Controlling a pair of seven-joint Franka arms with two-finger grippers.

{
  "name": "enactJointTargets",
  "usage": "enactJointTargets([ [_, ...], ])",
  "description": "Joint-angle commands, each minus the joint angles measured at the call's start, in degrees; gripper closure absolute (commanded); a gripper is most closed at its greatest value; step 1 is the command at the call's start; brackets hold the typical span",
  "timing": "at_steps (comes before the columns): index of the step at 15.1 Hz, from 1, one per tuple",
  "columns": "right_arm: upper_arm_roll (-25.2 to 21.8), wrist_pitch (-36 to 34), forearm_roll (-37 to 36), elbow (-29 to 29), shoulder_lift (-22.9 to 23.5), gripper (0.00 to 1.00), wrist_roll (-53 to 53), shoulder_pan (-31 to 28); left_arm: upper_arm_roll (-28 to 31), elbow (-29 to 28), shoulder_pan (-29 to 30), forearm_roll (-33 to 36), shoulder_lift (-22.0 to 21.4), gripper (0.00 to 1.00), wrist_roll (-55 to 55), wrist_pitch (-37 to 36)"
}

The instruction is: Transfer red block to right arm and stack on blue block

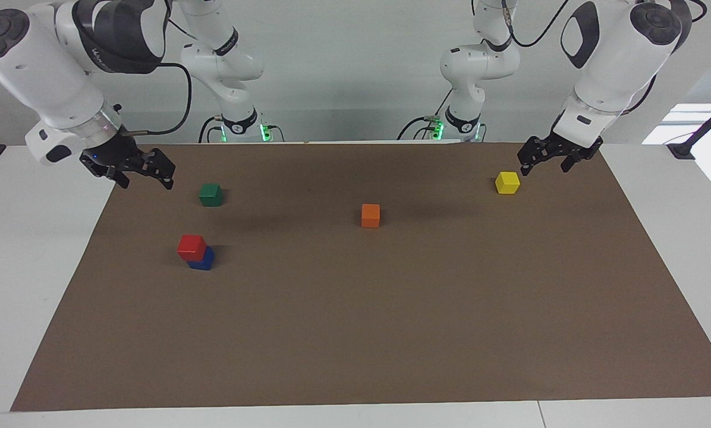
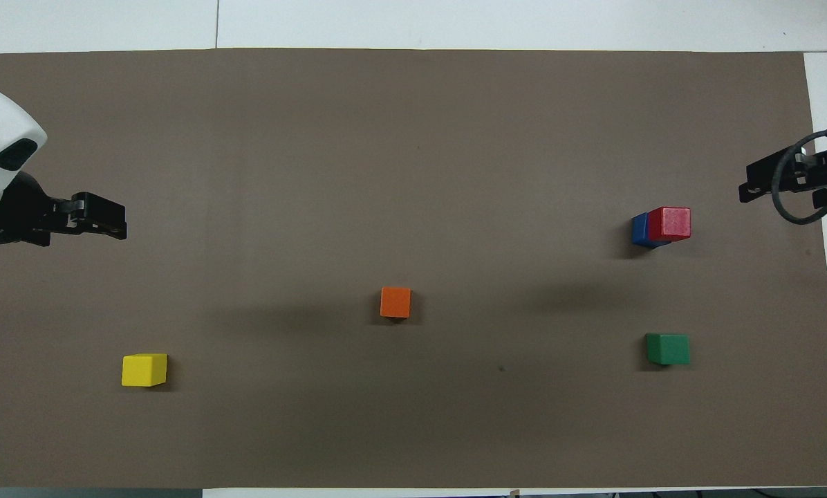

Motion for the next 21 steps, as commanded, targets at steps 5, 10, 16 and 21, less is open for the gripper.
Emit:
enactJointTargets([
  [5,0.5,-1.0,-0.9,-7.9,-7.8,0.0,-0.2,-0.3,0.0,-0.2,0.3,-0.8,-0.8,0.0,0.5,-0.8],
  [10,0.4,1.1,-0.7,-17.4,-17.2,0.0,-0.3,-1.3,0.0,-0.2,0.3,-0.8,-0.8,0.0,0.5,-0.8],
  [16,0.4,2.7,-1.2,-13.4,-14.1,0.01,-1.2,-1.4,0.0,-0.2,0.3,-0.8,-0.8,0.0,0.5,-0.8],
  [21,0.4,0.9,-1.2,-10.8,-11.9,0.01,-1.1,-1.2,0.0,-0.2,0.3,-0.8,-0.8,0.0,0.5,-0.8],
])
